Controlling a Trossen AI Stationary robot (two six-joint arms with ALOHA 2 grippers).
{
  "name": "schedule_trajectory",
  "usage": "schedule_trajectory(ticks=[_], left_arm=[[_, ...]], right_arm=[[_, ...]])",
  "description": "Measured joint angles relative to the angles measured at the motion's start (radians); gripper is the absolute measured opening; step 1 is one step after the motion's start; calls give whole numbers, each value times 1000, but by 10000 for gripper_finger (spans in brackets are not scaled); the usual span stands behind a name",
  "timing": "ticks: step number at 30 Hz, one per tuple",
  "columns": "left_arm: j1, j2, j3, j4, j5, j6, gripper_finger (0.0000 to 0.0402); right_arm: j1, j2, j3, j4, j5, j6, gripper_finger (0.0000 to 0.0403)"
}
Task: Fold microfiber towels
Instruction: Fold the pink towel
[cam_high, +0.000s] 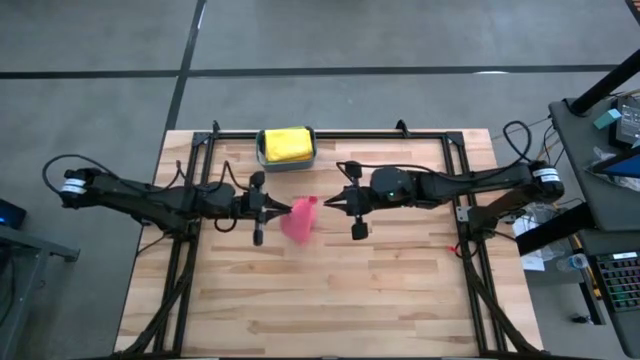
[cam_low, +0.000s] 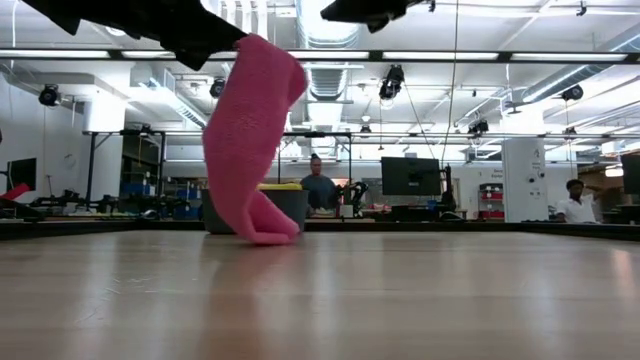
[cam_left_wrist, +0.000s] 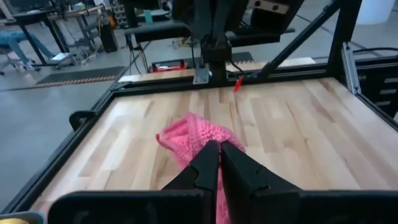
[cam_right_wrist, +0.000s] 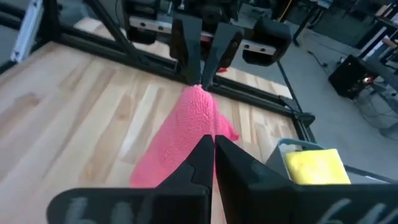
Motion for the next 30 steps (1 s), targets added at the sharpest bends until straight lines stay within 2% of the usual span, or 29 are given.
schedule_trajectory(ticks=[4, 7, 15, 23, 27, 30], left_arm=[[0, -15, -3, -3, 21, 0, 0], [0, -13, -6, -11, 55, 0, 0], [-1, 15, -8, -31, 74, -1, 0], [0, 29, -8, -34, 77, 0, 0], [0, 29, -8, -38, 77, -14, 0], [0, 28, -8, -38, 76, -79, 0]], right_arm=[[0, 5, -1, 3, -14, 66, 12], [-1, 41, -5, 2, -34, 101, 32], [-13, 185, 17, 72, 5, 124, 144], [-56, 304, 124, 62, -4, 122, 241], [-56, 344, 165, 16, -79, 75, 249], [-55, 358, 185, -7, -124, 63, 222]])
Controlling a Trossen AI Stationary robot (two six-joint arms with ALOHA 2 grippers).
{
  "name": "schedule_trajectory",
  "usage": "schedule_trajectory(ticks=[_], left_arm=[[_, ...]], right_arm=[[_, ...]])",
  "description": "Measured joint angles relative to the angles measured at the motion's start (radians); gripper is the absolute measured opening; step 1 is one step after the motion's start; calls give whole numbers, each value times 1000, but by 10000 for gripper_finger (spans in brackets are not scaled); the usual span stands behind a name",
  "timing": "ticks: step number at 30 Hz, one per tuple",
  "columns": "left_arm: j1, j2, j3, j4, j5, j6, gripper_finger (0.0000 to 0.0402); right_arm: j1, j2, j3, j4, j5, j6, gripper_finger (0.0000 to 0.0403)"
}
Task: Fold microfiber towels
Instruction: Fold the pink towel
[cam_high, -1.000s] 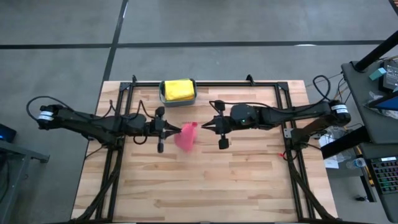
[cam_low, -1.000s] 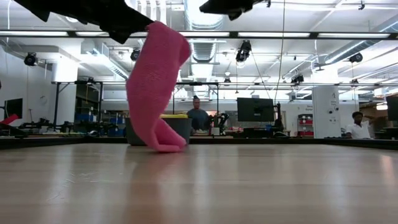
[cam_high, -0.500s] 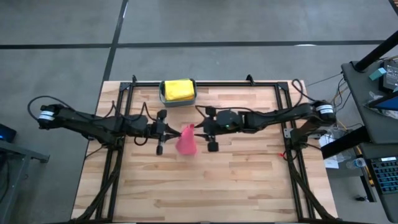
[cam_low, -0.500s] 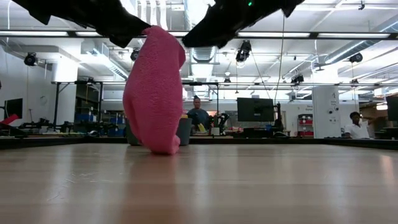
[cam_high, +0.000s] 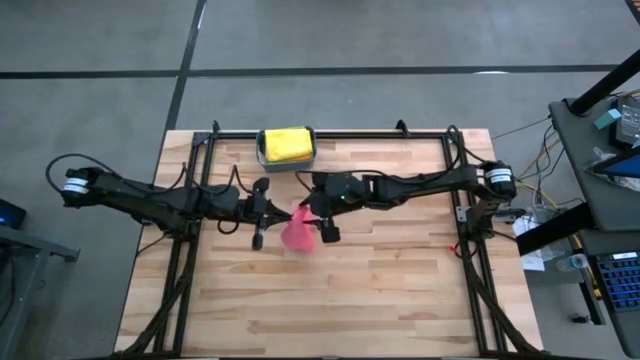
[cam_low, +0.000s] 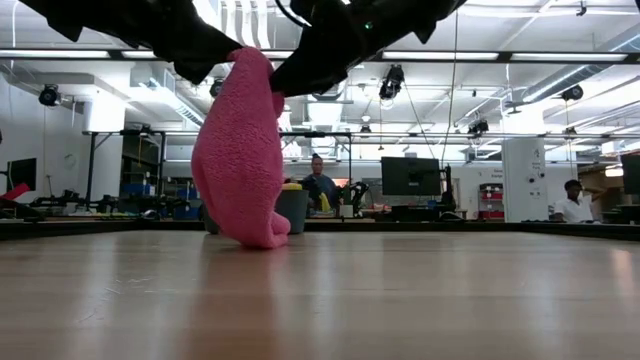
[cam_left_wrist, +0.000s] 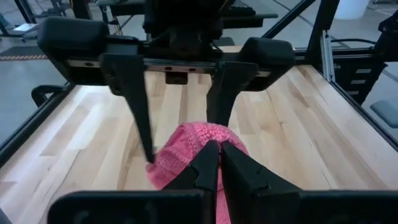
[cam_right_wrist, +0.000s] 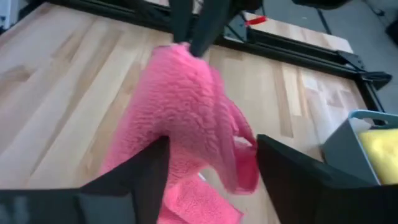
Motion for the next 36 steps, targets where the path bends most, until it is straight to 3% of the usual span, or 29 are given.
schedule_trajectory(ticks=[3, 7, 9, 15, 21, 26, 32, 36], left_arm=[[0, 0, 0, -7, 0, -8, 5], [1, -7, 0, -56, -1, -7, 34], [2, -22, 0, -82, -6, 0, 52], [2, -86, 0, -130, -41, 4, 92], [2, -84, -12, -94, -41, 9, 98], [2, 5, -57, 50, -42, -8, 99], [2, 163, -119, 287, -37, -57, 102], [2, 296, -135, 406, -33, -100, 134]], right_arm=[[5, 4, 12, -25, -7, -16, 163], [11, -15, 26, -108, -6, -62, 47], [16, -33, 36, -144, 3, -82, 22], [31, -102, 70, -275, 156, -122, 10], [44, -134, 92, -362, 162, -125, 9], [77, -134, 78, -445, 162, -164, 9], [115, -134, 26, -502, 160, -46, 9], [146, -134, -34, -505, 160, 45, 9]])
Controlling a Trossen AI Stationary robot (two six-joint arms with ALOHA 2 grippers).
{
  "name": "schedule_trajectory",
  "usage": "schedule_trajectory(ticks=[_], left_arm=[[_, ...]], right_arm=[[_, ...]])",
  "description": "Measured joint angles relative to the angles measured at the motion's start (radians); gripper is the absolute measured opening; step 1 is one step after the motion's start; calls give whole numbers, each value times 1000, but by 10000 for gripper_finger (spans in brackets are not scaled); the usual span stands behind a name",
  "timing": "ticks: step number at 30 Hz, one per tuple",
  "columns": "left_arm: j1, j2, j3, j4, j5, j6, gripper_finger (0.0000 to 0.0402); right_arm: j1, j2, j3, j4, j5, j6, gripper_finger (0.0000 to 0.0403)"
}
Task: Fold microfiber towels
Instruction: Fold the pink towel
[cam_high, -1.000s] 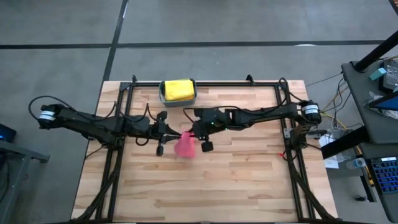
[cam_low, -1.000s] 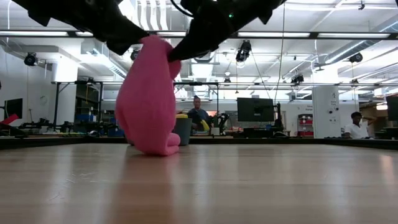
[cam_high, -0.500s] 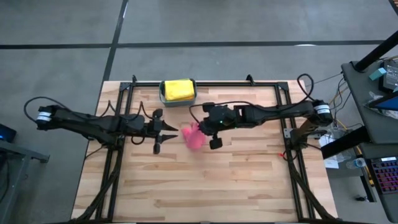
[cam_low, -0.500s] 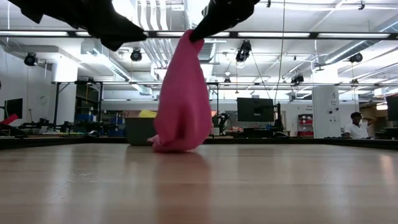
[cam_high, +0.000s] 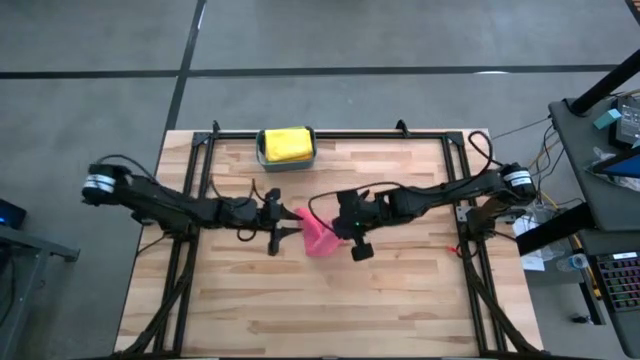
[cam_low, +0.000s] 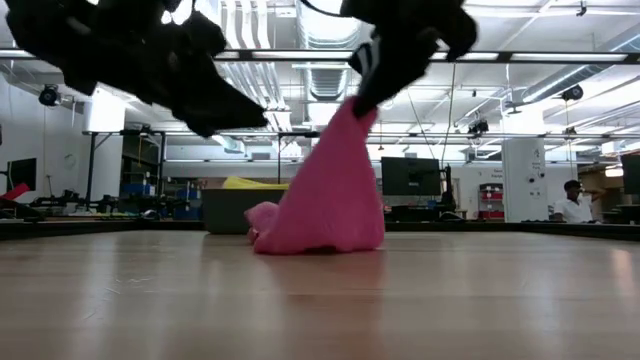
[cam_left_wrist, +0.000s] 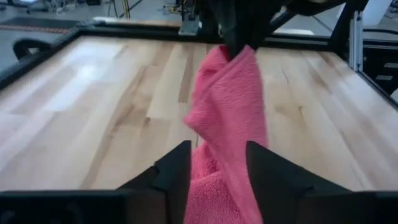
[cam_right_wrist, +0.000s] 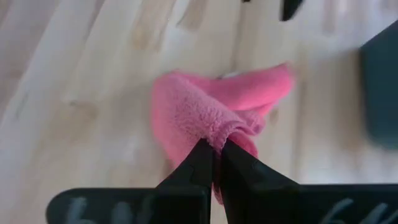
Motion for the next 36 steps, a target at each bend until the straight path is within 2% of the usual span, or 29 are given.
schedule_trajectory(ticks=[6, 10, 17, 22, 30, 36], left_arm=[[0, 213, 12, 181, 1, -6, 206], [0, 330, 39, 279, 5, 25, 230], [0, 500, 151, 332, 84, 26, 233], [3, 590, 229, 330, 104, 26, 233], [27, 707, 343, 329, 225, -7, 233], [35, 774, 406, 328, 235, -51, 233]], right_arm=[[46, 0, -102, -40, -54, 158, 9], [76, 0, -159, -45, -96, 258, 9], [117, 0, -239, 24, -116, 333, 9], [123, 0, -265, 32, -147, 364, 15], [123, 0, -266, 69, -140, 376, 74], [123, -1, -269, 68, -139, 374, 111]])
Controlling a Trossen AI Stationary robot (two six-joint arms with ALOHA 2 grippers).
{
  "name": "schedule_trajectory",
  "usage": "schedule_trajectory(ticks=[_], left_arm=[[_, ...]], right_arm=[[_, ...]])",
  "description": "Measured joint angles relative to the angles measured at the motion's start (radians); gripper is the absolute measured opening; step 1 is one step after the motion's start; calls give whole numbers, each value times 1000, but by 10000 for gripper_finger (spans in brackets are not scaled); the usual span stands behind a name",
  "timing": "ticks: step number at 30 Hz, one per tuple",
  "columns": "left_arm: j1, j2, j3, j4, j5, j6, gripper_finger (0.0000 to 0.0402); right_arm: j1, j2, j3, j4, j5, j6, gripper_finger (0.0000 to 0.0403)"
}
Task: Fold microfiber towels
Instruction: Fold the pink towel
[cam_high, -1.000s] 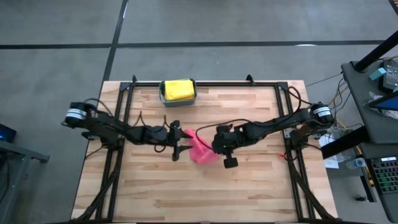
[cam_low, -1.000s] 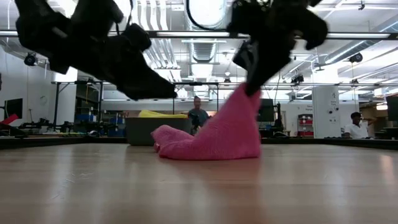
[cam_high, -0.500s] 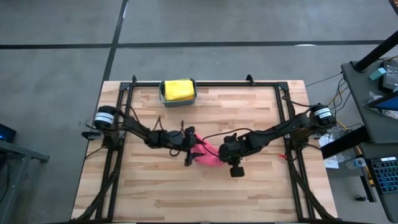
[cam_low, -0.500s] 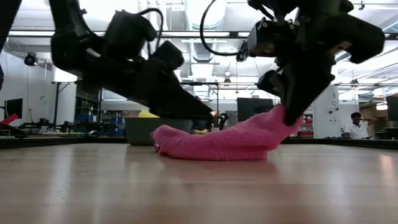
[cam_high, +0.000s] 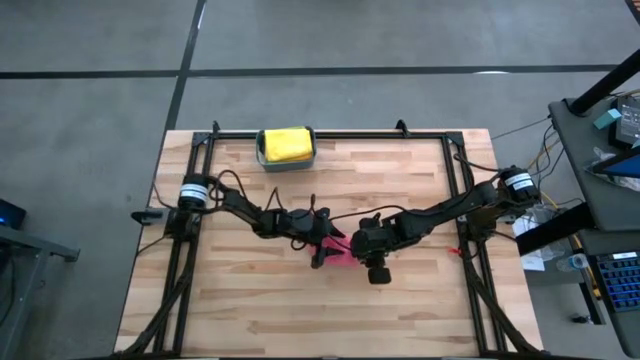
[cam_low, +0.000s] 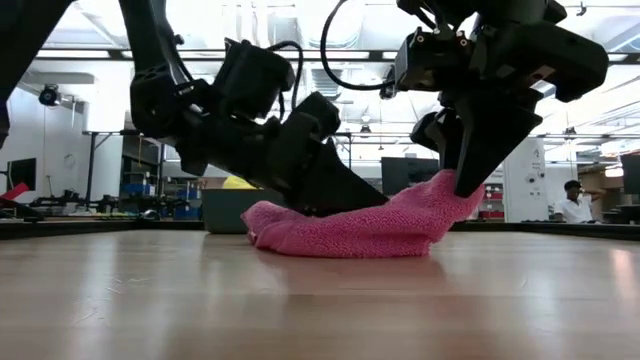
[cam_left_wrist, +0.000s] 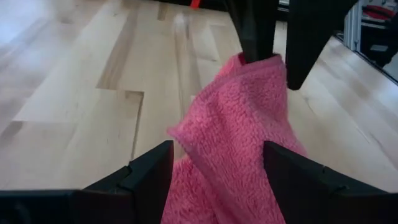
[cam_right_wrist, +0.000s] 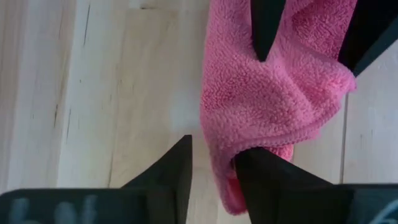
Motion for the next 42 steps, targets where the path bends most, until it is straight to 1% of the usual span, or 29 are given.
schedule_trajectory(ticks=[3, 6, 8, 10, 14, 15, 16, 19, 21, 25, 27, 29, 32, 36, 38, 42], left_arm=[[0, 5, 14, 5, 24, -2, 224], [0, 5, 15, 0, 39, 12, 196], [-2, -3, 15, 0, 40, 43, 165], [-4, -14, 16, 4, 40, 69, 126], [-4, -29, 14, -1, 40, 104, 31], [-4, -37, 13, -3, 40, 108, 16], [-4, -50, 12, -1, 36, 116, 10], [-6, -117, -4, -36, 13, 172, 3], [-8, -189, -20, -117, -29, 203, 1], [-16, -378, -56, -278, -120, 247, 1], [-20, -470, -67, -361, -130, 261, 0], [-32, -558, -83, -416, -131, 264, 0], [-56, -679, -118, -448, -130, 266, 0], [-93, -810, -157, -534, -130, 261, 0], [-106, -863, -172, -544, -135, 258, 0], [-109, -979, -154, -542, -208, 256, 0]], right_arm=[[0, 0, -1, 0, 0, 0, 123], [0, 0, -2, 1, 0, -1, 132], [0, 0, -2, 0, 1, -2, 137], [0, 0, -2, 0, 1, -2, 140], [0, 0, 9, -12, 4, -14, 141], [0, 0, 17, -17, 11, -17, 141], [0, 0, 27, -33, 24, -19, 141], [0, -8, 68, -112, 68, -26, 141], [0, -25, 99, -160, 102, -27, 141], [0, -77, 146, -207, 169, -39, 141], [0, -112, 155, -203, 213, -47, 141], [0, -143, 156, -166, 256, -67, 141], [-5, -174, 151, -69, 321, -101, 141], [-18, -183, 148, 84, 332, -174, 141], [-26, -175, 148, 150, 332, -220, 141], [-51, -155, 167, 241, 335, -339, 141]])
